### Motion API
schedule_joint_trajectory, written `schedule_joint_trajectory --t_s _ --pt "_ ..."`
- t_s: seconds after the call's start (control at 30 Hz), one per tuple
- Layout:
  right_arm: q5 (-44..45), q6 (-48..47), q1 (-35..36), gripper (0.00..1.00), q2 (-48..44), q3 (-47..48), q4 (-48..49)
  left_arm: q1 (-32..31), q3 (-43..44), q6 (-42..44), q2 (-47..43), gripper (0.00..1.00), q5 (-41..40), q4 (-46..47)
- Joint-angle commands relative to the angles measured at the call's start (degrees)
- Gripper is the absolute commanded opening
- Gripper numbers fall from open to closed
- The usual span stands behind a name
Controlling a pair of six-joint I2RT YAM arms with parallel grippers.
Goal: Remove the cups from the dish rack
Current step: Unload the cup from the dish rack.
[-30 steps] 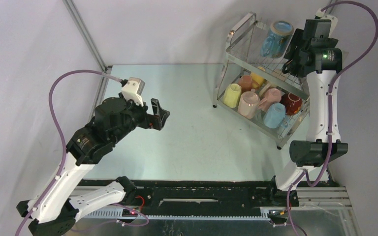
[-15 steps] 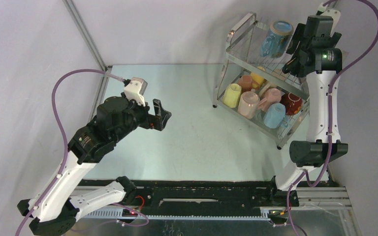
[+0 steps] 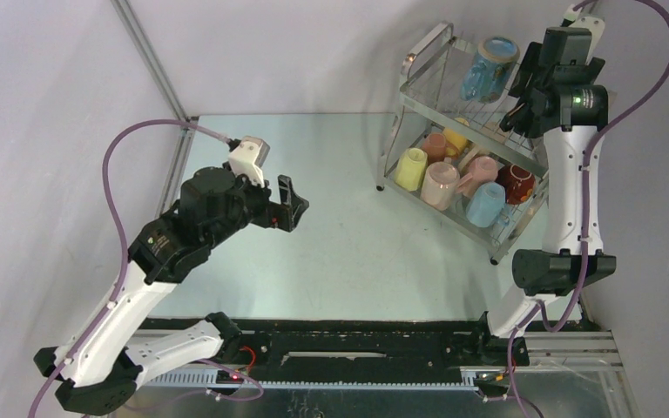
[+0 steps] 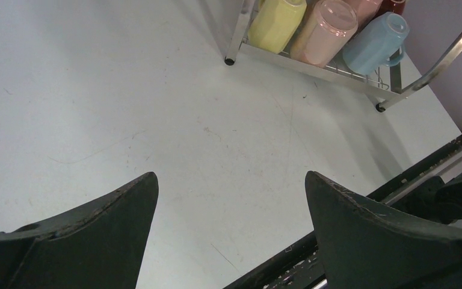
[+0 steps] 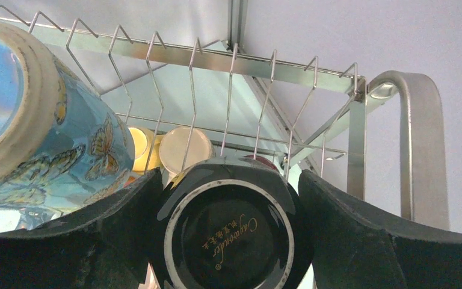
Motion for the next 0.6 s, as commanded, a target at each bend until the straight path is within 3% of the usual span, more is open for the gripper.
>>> schedule_joint_trajectory --t_s 0.0,0.57 --pt "1.26 1.77 -0.72 0.2 -3.07 5.98 1.62 0.4 1.39 0.36 0.49 1.0 2.32 1.99" --pt "-1.87 4.75 -1.68 0.18 -6.48 8.32 4.37 0.53 1.94 -1.66 2.34 1.0 6.0 4.82"
